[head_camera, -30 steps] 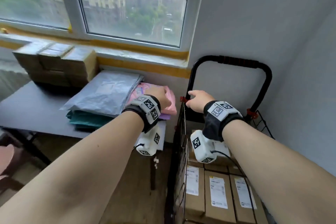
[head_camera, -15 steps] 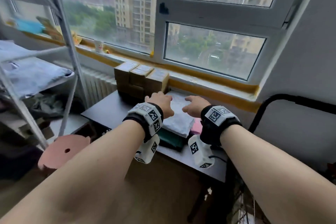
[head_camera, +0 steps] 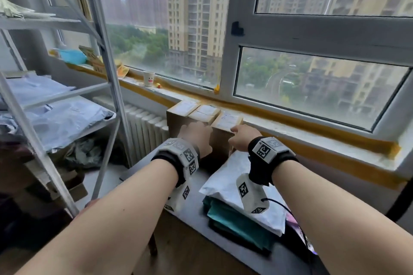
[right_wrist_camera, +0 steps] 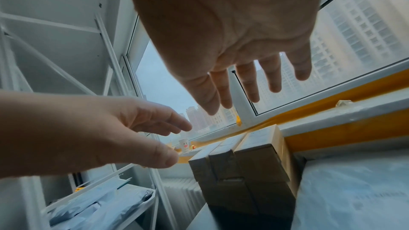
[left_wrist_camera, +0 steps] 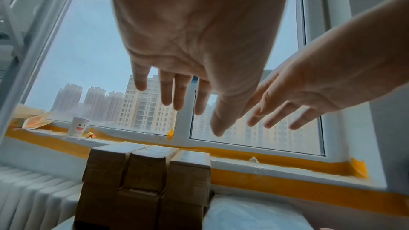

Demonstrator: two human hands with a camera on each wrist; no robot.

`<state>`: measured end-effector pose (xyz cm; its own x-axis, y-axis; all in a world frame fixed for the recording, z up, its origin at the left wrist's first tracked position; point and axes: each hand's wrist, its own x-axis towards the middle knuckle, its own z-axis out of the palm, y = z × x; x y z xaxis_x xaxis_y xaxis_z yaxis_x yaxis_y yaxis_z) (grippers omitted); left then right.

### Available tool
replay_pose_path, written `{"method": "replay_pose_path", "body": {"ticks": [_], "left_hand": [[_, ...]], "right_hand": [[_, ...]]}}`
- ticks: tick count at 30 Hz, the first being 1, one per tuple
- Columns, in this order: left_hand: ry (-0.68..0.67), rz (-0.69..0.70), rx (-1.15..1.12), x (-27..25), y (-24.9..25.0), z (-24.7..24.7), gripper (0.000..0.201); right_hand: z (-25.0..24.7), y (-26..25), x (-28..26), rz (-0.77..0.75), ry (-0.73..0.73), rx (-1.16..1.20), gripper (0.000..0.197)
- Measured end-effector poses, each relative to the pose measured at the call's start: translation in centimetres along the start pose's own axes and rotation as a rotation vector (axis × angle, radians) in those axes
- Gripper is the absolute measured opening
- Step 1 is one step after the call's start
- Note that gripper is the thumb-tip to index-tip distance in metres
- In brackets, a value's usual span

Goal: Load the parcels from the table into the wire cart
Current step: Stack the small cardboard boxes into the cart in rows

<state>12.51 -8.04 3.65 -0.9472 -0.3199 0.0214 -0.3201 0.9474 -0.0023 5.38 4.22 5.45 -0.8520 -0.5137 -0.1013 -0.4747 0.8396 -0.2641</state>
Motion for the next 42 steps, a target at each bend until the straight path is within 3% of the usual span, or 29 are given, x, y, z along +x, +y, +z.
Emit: {"method": "replay_pose_path", "body": {"ticks": [9,20,28,33,37,42], "left_hand": [[-0.016,0.080,0.046,13.7,-2.8,0.5,0.057],[-0.112,0.245,0.108,23.9,-5.6,3.8,0.053],[-0.151,0.348,0.070,29.0,-5.1,5.9,0.054],[-0.179,0.331,0.056,30.7,-4.3,7.7,0.055],[-0.176,0.303,0.045,31.6,-4.0,8.5,0.056],[-0.187,0.264,0.006,32.1,-3.8,9.3,0.065]], "right_hand": [[-1.7,0.9,12.6,0.073,-0.027,-0.014,0.049],[1.1,1.8,20.5,0.267,-0.092,-0.015,0.041],[2.2,2.7,24.5,0.377,-0.124,0.004,0.042],[3.9,4.1,26.0,0.437,-0.084,0.119,0.049],[4.8,5.2,26.3,0.509,-0.144,0.167,0.059],[6.1,6.6,26.9,0.511,-0.194,0.222,0.048]]}}
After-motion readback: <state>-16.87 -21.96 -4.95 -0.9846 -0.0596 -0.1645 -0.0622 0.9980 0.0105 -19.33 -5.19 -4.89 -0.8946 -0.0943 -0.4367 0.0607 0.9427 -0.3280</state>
